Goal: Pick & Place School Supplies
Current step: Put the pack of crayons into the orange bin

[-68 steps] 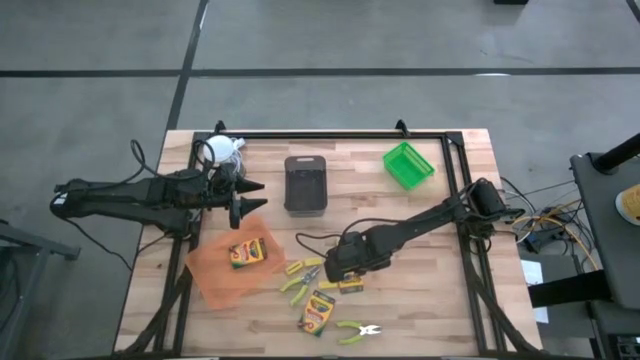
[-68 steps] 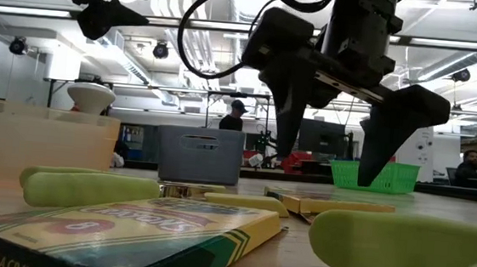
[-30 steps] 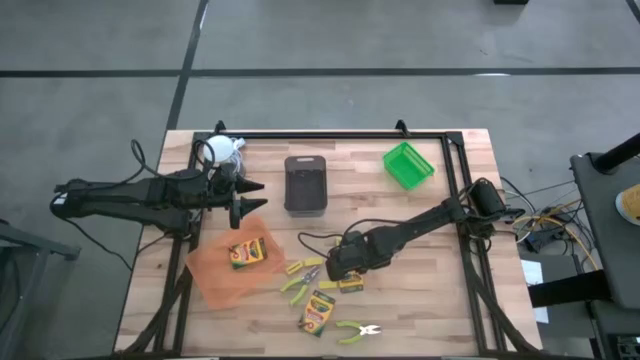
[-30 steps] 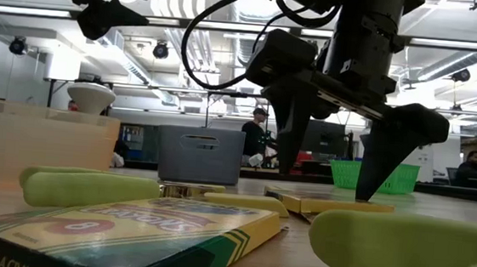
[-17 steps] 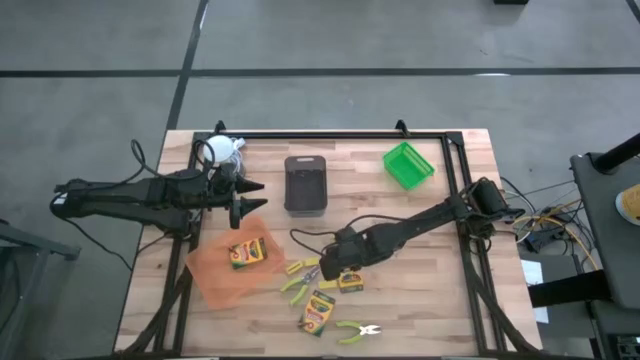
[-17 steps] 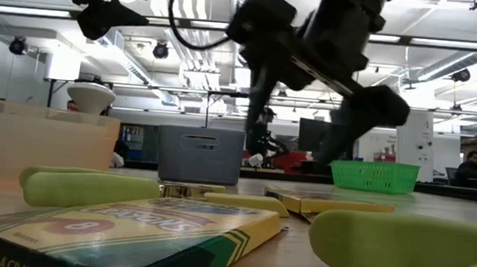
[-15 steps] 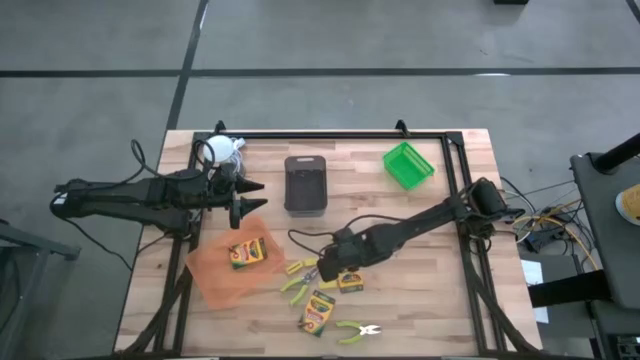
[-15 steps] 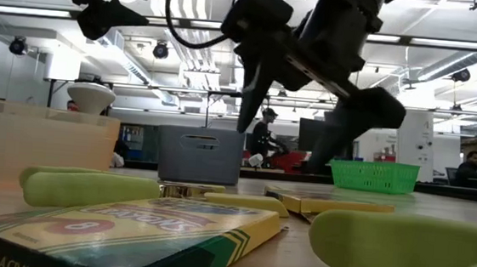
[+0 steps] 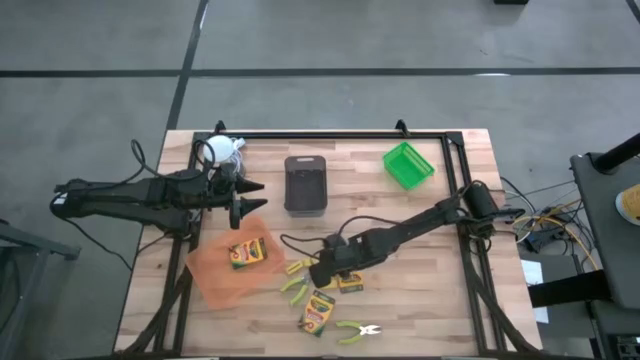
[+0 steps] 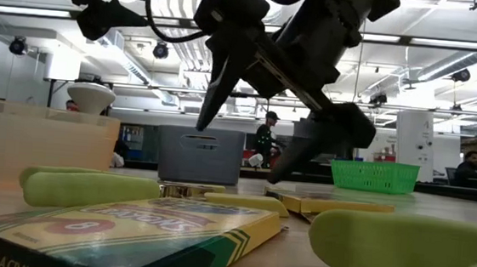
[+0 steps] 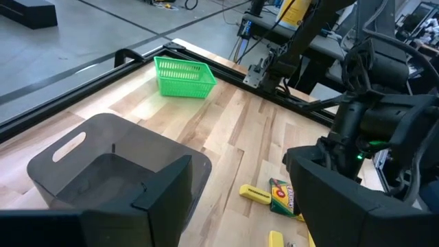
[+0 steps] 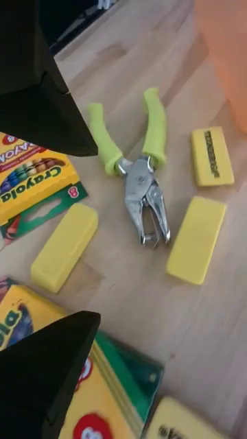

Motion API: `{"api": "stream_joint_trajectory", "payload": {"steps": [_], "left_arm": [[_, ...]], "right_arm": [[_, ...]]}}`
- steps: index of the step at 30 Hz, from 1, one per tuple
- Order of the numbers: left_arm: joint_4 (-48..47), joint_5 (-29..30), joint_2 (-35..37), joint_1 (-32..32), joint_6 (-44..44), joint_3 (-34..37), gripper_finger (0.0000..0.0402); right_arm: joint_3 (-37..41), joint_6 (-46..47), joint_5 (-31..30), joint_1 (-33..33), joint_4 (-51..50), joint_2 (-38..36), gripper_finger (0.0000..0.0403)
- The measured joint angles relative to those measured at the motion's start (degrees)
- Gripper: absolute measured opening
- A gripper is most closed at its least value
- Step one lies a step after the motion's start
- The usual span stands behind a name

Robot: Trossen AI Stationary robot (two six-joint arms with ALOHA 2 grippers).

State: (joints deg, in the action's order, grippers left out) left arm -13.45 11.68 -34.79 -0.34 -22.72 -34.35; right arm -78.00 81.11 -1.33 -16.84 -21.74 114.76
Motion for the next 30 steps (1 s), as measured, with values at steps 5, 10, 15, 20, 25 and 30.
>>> {"api": "stream_joint_trajectory", "payload": {"steps": [5,10,15,20,25,30], "left_arm": [[0.0,0.0,0.0,0.0,0.0,0.0,0.0250],[0.0,0.0,0.0,0.0,0.0,0.0,0.0250],[0.0,0.0,0.0,0.0,0.0,0.0,0.0250],[0.1,0.0,0.0,0.0,0.0,0.0,0.0250],[0.1,0.0,0.0,0.0,0.0,0.0,0.0250],[0.1,0.0,0.0,0.0,0.0,0.0,0.0250]], "right_arm": [[0.0,-0.3,0.1,0.0,0.1,0.7,0.0384],[0.1,-0.2,0.4,0.0,-1.5,0.8,0.0384],[-0.1,1.2,2.5,0.0,-4.9,0.8,0.0384],[-0.1,0.9,3.2,0.0,-6.7,0.6,0.0384],[-0.1,1.0,3.5,0.0,-14.1,-1.2,0.0384],[-0.3,1.5,3.3,-0.2,-21.5,-3.7,0.0384]]}}
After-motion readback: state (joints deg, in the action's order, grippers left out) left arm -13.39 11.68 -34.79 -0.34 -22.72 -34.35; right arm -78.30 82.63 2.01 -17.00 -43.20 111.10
